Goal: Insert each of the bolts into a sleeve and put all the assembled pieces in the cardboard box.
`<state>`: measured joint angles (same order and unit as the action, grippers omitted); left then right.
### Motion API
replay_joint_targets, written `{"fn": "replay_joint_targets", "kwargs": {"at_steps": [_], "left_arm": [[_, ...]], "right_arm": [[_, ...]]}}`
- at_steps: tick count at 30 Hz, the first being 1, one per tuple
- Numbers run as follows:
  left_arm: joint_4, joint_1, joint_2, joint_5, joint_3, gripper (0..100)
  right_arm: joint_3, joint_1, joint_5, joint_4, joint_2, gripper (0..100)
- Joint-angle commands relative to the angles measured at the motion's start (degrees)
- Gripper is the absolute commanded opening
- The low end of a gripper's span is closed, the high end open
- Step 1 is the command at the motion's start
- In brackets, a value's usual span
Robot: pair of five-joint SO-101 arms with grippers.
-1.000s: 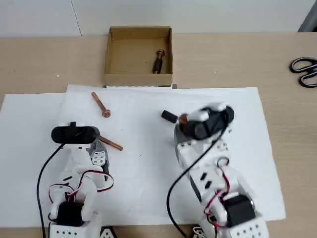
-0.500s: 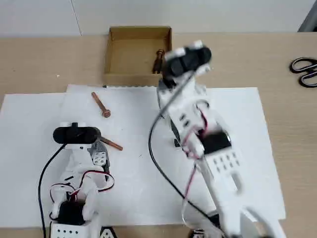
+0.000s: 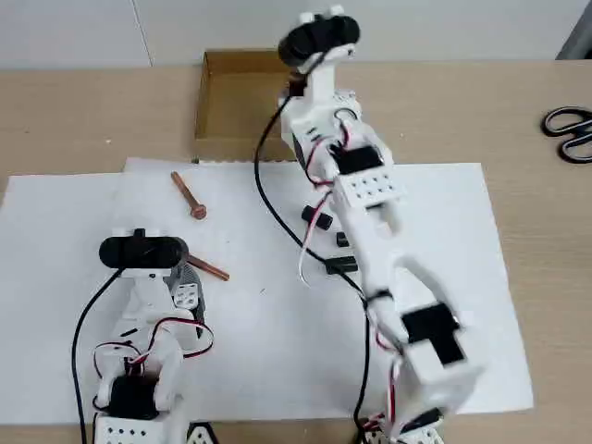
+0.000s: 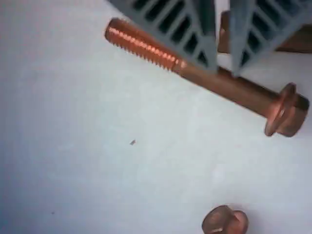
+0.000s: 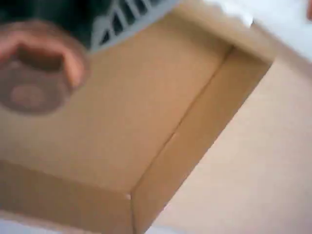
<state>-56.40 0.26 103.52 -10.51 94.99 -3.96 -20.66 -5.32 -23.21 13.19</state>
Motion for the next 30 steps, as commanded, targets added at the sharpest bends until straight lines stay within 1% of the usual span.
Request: {"fn": "replay_joint_targets", "kwargs": {"at_steps": [1, 11, 12, 14, 16, 18, 25, 30], "left_arm": [[1.49, 0.09, 0.62, 0.26, -0.13, 1], [1.23, 0.09, 0.62, 0.18, -0.13, 1], [1.14, 0.09, 0.62, 0.18, -0.13, 1], [1.14, 0.09, 0.62, 0.18, -0.13, 1], [1.14, 0.09, 0.62, 0.18, -0.13, 1], [1.14, 0.09, 0.62, 0.18, -0.13, 1], [1.14, 0.09, 0.62, 0.18, -0.13, 1], [1.14, 0.09, 0.62, 0.18, -0.13, 1]], "right_arm": [[-11.60, 0.57, 0.44, 1.80, 6.64, 0.4], [-33.85, 0.57, 0.79, 1.54, 27.82, 1.3], [-35.34, 0.57, 0.79, 1.10, 29.23, 2.9], [-37.98, 0.40, 0.88, -0.84, 31.08, 9.5], [-39.91, 0.13, 0.88, -4.09, 31.96, 17.5], [-40.18, -0.31, 0.88, -6.73, 32.04, 21.9], [-40.26, -0.31, 0.53, -11.82, 28.88, 22.0], [-40.26, -0.57, 0.53, -21.49, 23.60, 22.0]]}}
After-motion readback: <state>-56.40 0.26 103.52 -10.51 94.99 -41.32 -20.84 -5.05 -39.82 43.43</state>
